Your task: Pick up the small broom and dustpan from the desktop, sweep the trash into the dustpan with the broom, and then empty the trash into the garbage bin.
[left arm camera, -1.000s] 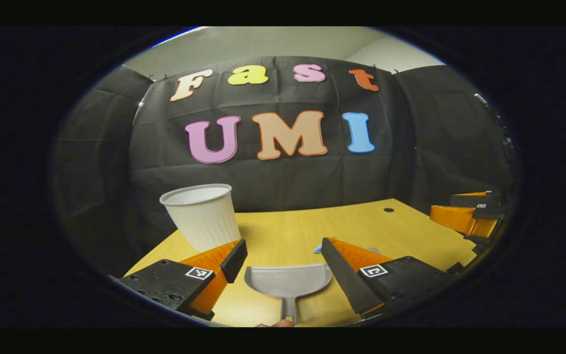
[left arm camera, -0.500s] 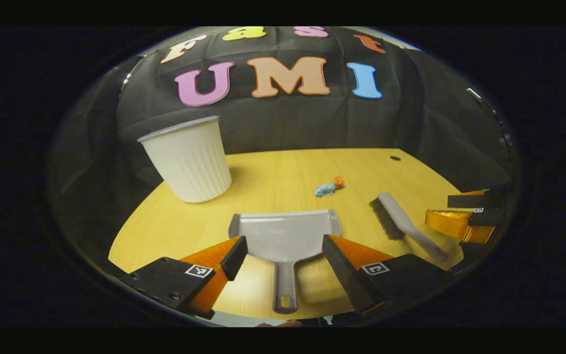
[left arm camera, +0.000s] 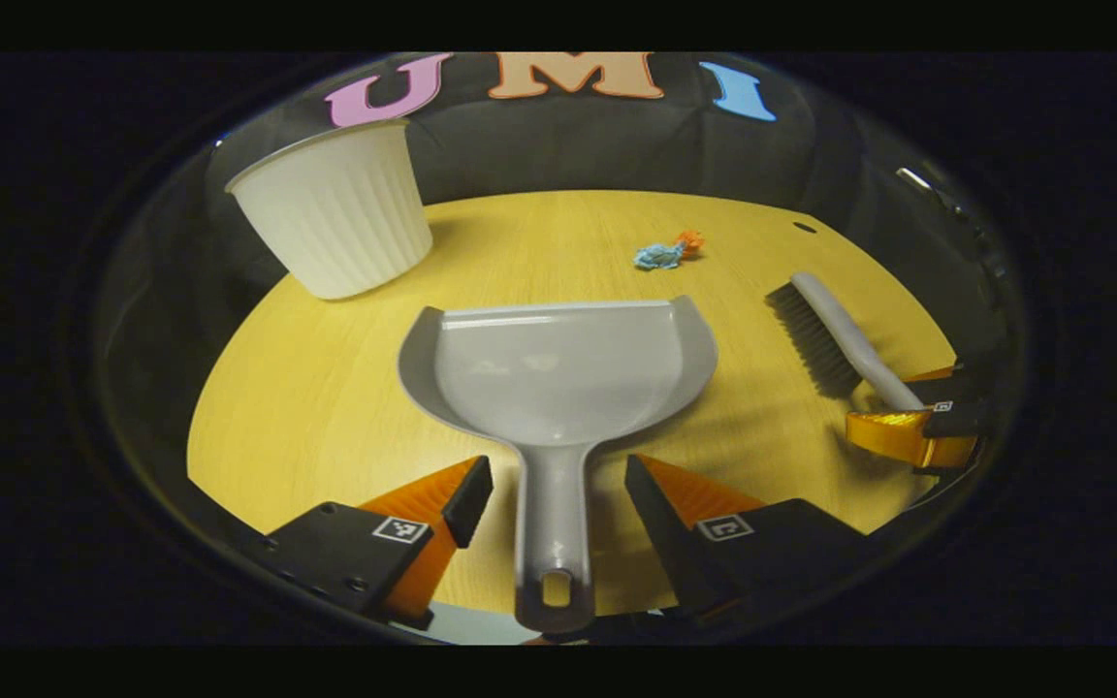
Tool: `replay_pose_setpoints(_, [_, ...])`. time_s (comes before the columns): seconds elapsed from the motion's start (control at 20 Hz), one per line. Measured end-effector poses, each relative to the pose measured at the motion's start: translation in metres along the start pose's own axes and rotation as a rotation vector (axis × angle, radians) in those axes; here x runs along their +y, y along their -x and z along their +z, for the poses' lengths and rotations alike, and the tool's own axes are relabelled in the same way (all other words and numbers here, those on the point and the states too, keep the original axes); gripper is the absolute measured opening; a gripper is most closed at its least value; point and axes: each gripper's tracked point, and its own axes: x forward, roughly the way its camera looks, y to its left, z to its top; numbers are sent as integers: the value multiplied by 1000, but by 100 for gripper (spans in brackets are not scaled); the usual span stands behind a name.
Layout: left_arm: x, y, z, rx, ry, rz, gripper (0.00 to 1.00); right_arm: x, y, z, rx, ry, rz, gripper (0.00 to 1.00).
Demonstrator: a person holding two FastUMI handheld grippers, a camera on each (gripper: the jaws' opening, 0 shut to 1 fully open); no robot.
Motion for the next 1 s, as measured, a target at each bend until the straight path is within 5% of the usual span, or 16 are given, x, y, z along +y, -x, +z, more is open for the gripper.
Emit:
replay_pose_setpoints(0.1, [7,-3,-6,38,1,50,51,-8,-2,0,15,20,-11,38])
replay_pose_setpoints(0.15, [8,-4,-4,36,-10,49,34,-6,-2,-3,30,37,11,31])
replay_pose_setpoints(0.55, [-1,5,19,0,-103,3,24,-41,1,23,-86,85,60,18])
replay_pose_setpoints(0.75, [9,-3,48,-28,-250,27,25,-80,3,63,-98,72,2,18])
replay_pose_setpoints(1.0, [8,-26,55,4,-367,-44,23,-105,-3,130,-106,61,-101,18])
